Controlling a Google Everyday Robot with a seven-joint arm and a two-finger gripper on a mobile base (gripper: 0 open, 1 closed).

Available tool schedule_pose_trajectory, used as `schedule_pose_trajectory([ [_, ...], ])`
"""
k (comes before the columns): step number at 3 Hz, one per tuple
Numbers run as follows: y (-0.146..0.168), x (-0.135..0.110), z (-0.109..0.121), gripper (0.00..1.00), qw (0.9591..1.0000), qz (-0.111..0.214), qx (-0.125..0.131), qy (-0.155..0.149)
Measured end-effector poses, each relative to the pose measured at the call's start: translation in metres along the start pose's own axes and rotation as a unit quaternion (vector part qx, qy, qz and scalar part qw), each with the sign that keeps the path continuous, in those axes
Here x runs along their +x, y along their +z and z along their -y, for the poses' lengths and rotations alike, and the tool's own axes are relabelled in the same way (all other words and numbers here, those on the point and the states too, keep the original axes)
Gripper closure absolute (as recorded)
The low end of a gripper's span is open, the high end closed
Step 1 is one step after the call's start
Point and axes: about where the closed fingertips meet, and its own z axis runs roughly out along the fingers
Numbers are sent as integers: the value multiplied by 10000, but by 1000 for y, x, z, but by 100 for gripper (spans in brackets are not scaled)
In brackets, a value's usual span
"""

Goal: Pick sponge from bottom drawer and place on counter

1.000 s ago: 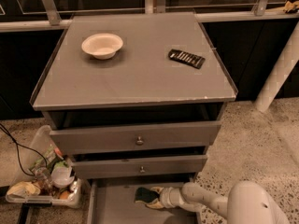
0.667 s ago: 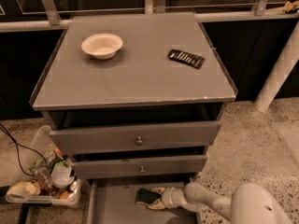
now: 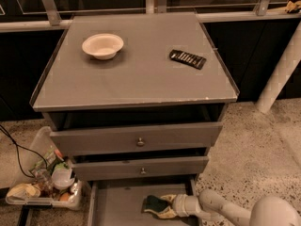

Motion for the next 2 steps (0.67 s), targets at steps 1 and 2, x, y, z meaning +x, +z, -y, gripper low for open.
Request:
schedule_pose_trajectory([
  [1,-54,-14,-9,100,9996,173,157,-161],
  [2,-115,-38,-16,100,9985,134,308,-443],
])
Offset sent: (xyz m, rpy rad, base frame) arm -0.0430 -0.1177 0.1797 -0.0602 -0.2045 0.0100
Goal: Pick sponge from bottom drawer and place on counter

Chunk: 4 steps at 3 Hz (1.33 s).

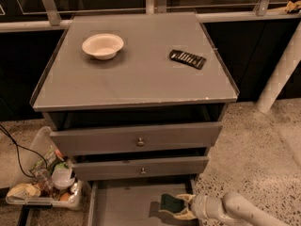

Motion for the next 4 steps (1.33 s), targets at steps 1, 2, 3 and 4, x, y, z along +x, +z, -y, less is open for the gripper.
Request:
schedule_pose_trajectory([
  [1,-63,-38,12,100,9990,-179,227,-354],
  [2,-121,-80,35,100,9971,-318,315,-620],
  [3,-178,-143,64,100,9935,-454,343,-982],
  [4,-178,-143,64,100,9935,-454,343,-982],
])
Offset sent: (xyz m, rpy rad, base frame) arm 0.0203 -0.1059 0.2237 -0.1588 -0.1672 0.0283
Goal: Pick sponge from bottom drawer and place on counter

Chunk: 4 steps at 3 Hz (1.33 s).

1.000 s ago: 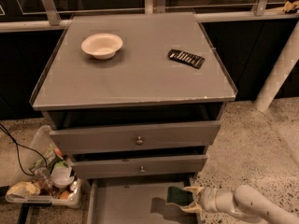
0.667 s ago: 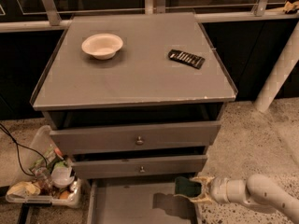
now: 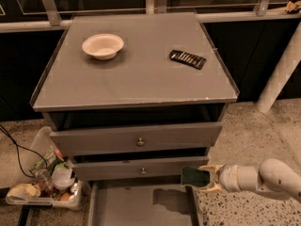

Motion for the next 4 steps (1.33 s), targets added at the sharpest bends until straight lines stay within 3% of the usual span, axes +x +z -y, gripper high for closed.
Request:
schedule_pose_trajectory([
  [1,8,7,-8,100,9998,-83,-124,106],
  [2,-14,-15,-5,100,9999,-104,-29,-124],
  [3,-53,-72,-1,100,9978,-2,80,-664],
  [4,-90,-133,14,100,9916,224,136,-1264],
])
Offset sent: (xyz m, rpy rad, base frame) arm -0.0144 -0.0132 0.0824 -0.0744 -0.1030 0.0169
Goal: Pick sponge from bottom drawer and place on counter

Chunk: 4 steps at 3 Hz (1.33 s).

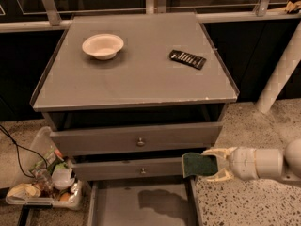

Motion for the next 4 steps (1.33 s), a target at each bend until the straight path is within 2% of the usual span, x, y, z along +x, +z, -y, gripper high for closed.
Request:
schedule_pose_trajectory([
  [1,-30,-51,46,100,9991,218,-12,-357],
  [2,-55,-114,99,100,9962,548,-13,-680],
  [3,-55,-114,99,100,9962,550,-14,-679],
  [4,-65,-133,112,100,9941,576,18,-923],
])
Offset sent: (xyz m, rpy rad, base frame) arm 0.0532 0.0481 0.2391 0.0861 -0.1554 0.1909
